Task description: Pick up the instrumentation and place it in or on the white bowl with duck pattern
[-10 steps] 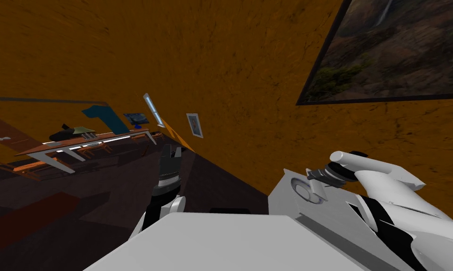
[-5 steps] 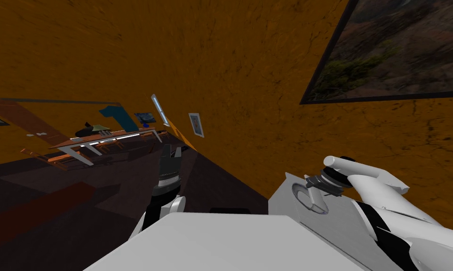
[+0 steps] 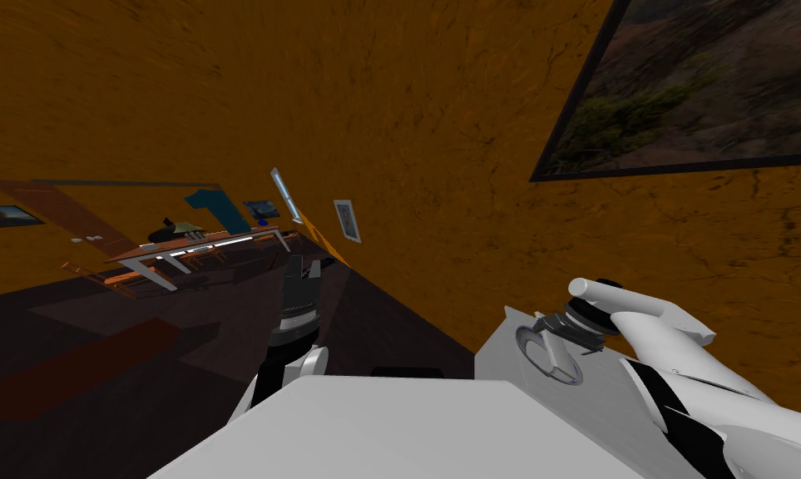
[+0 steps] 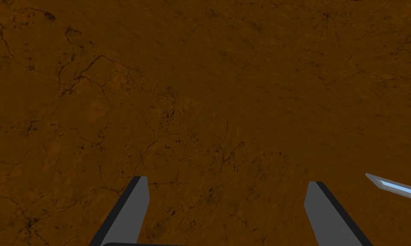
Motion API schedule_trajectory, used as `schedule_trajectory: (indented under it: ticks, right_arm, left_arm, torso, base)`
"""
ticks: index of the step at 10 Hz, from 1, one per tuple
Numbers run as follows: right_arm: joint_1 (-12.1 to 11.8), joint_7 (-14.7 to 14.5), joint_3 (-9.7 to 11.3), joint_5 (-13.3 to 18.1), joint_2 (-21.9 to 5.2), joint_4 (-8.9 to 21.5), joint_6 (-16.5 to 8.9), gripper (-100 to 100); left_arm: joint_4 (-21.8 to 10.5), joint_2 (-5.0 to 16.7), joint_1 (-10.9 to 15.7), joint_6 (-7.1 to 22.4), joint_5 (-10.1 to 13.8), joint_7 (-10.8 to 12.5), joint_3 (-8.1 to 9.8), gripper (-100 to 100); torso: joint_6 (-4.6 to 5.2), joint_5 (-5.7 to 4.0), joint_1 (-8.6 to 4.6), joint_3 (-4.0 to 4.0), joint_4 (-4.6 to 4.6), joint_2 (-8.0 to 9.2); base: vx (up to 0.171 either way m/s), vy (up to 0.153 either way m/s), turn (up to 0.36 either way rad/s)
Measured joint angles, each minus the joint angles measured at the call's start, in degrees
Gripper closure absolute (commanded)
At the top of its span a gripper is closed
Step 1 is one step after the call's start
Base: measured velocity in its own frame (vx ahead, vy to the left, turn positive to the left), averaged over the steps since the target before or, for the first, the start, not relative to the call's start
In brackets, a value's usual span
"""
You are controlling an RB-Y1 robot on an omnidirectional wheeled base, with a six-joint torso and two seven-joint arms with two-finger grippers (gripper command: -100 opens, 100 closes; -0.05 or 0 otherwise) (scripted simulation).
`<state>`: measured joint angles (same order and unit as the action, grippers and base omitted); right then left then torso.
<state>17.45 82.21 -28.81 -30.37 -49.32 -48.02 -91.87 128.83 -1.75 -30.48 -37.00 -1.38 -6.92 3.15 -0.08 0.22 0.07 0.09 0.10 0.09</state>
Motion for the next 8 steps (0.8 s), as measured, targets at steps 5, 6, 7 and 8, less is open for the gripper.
schedule_trajectory:
  ticks: [5,6,7,8]
  right_arm:
    - [-0.13,-0.36,-1.28,1.18,0.93,-2.68,-2.03,-100]
    - [-0.38,-0.60,-2.23,1.94,1.57,-4.64,-3.66,-100]
    - [-0.38,-0.94,-3.13,2.76,2.10,-6.20,-5.21,-100]
    - [-0.42,-1.22,-3.62,3.09,2.22,-7.23,-6.21,-100]
  left_arm:
    - [0.00,0.00,-0.01,0.00,0.00,0.00,0.00,0]
    - [0.00,0.00,-0.01,0.00,0.00,0.00,0.00,0]
    - [0.00,0.00,-0.01,0.00,0.00,0.00,0.00,0]
    - [0.00,0.00,0.00,0.00,0.00,0.00,0.00,0]
  torso:
    - [0.02,0.00,0.00,-0.06,-0.02,-0.11]
    - [0.02,0.00,0.00,-0.09,-0.03,-0.16]
    - [0.00,0.00,0.00,-0.12,-0.04,-0.20]
    - [-0.02,0.01,0.01,-0.10,-0.04,-0.17]
  base:
    - [0.023,-0.004,-0.059]
    - [0.063,-0.006,-0.087]
    - [0.045,-0.002,-0.010]
    - [0.035,-0.003,-0.055]
